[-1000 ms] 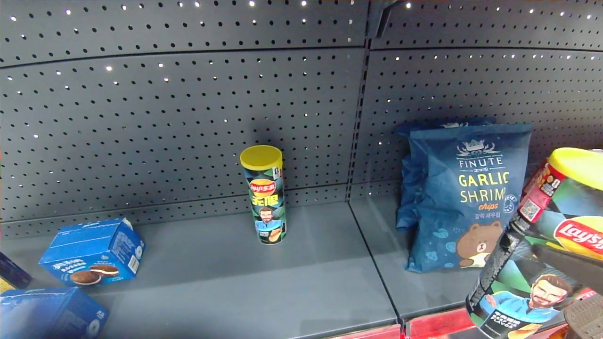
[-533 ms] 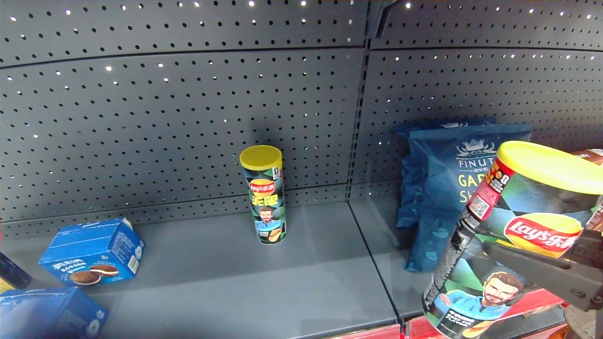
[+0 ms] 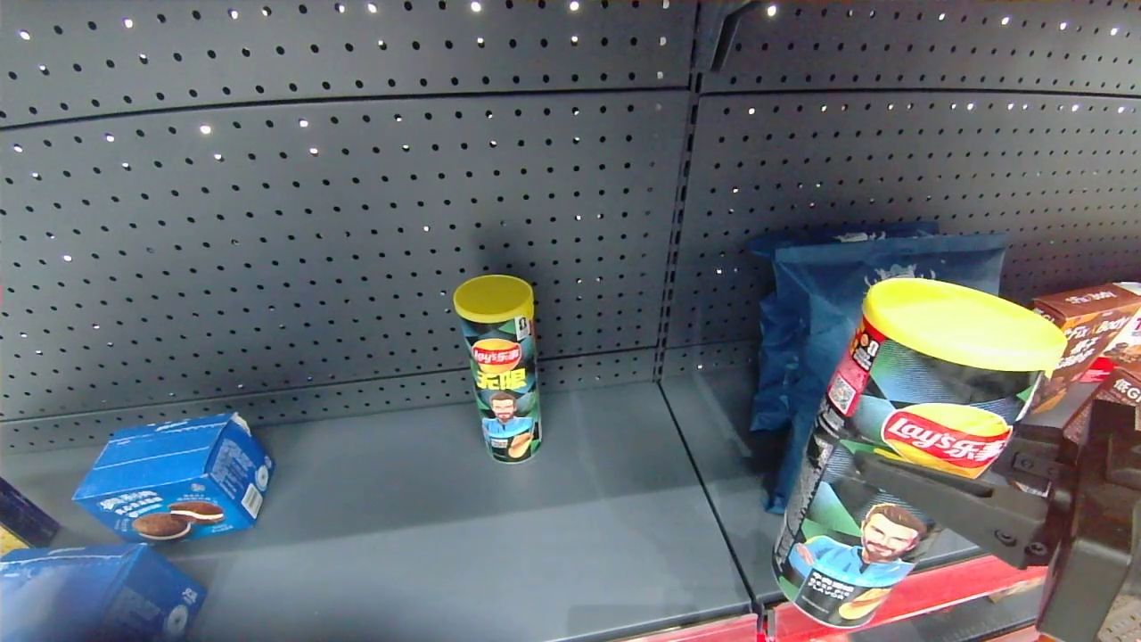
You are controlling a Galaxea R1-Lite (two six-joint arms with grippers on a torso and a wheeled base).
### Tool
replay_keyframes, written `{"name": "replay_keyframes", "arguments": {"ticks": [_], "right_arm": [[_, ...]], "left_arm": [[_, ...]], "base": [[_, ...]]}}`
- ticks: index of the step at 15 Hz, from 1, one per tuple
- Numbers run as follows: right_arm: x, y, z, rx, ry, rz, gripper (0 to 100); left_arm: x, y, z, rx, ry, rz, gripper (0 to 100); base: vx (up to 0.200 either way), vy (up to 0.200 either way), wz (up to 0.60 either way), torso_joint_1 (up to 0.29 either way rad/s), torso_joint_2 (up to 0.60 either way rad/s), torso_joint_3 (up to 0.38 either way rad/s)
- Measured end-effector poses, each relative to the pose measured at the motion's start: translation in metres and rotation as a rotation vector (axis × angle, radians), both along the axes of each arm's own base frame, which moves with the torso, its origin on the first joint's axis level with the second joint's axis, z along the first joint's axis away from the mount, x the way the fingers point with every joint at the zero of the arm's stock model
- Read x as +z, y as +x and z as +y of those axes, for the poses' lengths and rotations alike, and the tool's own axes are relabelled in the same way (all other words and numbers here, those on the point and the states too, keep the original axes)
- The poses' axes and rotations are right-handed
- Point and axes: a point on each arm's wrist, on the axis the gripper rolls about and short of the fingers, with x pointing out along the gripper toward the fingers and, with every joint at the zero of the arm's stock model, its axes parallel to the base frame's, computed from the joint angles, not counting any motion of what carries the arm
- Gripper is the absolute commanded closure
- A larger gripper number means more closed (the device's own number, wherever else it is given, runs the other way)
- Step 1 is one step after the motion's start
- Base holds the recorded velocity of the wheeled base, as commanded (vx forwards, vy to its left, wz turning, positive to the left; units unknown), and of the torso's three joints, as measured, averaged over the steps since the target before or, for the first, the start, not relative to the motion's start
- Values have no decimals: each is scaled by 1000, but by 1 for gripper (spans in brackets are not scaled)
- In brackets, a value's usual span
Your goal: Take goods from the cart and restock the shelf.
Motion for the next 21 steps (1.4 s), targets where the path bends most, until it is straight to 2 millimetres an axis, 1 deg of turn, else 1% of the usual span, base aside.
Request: {"name": "replay_keyframes", "arguments": {"ticks": [3, 4, 5, 7, 9, 11, 13, 14, 16, 18, 19, 21], "right_arm": [[-6, 1, 1, -21, -23, 14, 100], [-6, 2, 1, -28, -25, 12, 100], [-5, 2, 2, -37, -23, 8, 100], [-4, 2, 1, -61, -24, 4, 100], [-4, 3, 1, -75, -23, 3, 100], [-3, 3, -1, -92, -21, -2, 100], [-3, 1, -3, -99, -17, -6, 100], [-3, 1, -5, -105, -15, -7, 100], [-3, 1, -8, -120, -13, -8, 100], [-1, 3, -9, -130, -7, -13, 100], [-1, 3, -9, -133, -7, -12, 100], [-3, 3, -10, -134, -12, -7, 100]], "left_arm": [[0, 0, 0, -13, 9, 8, 0], [2, -1, -1, -39, 26, 16, 0], [9, -1, -1, -76, 31, 24, 0], [38, 2, -2, -166, 36, 51, 0], [78, 14, -4, -286, 38, 86, 0], [115, 35, -7, -398, 40, 97, 0], [139, 64, -14, -459, 41, 98, 0], [147, 80, -19, -476, 41, 114, 0], [157, 112, -27, -512, 27, 162, 0], [162, 145, -37, -550, 22, 168, 0], [163, 163, -42, -581, 19, 138, 0], [159, 195, -50, -652, 11, 111, 0]], "base": [[0, 0, 0, 0, 0, 0], [0, 0, 0, 0, 0, 0], [0, 0, 0, 0, 0, 0], [0, 0, 0, 0, 0, 0], [0, 0, 0, 0, 0, 0], [0, 0, 0, 0, 0, 0], [0, 0, 0, 0, 0, 0], [0, 0, 0, 0, 0, 0], [0, 0, 0, 0, 0, 0], [0, 0, 0, 0, 0, 0], [0, 0, 0, 0, 0, 0], [0, 0, 0, 0, 0, 0]]}}
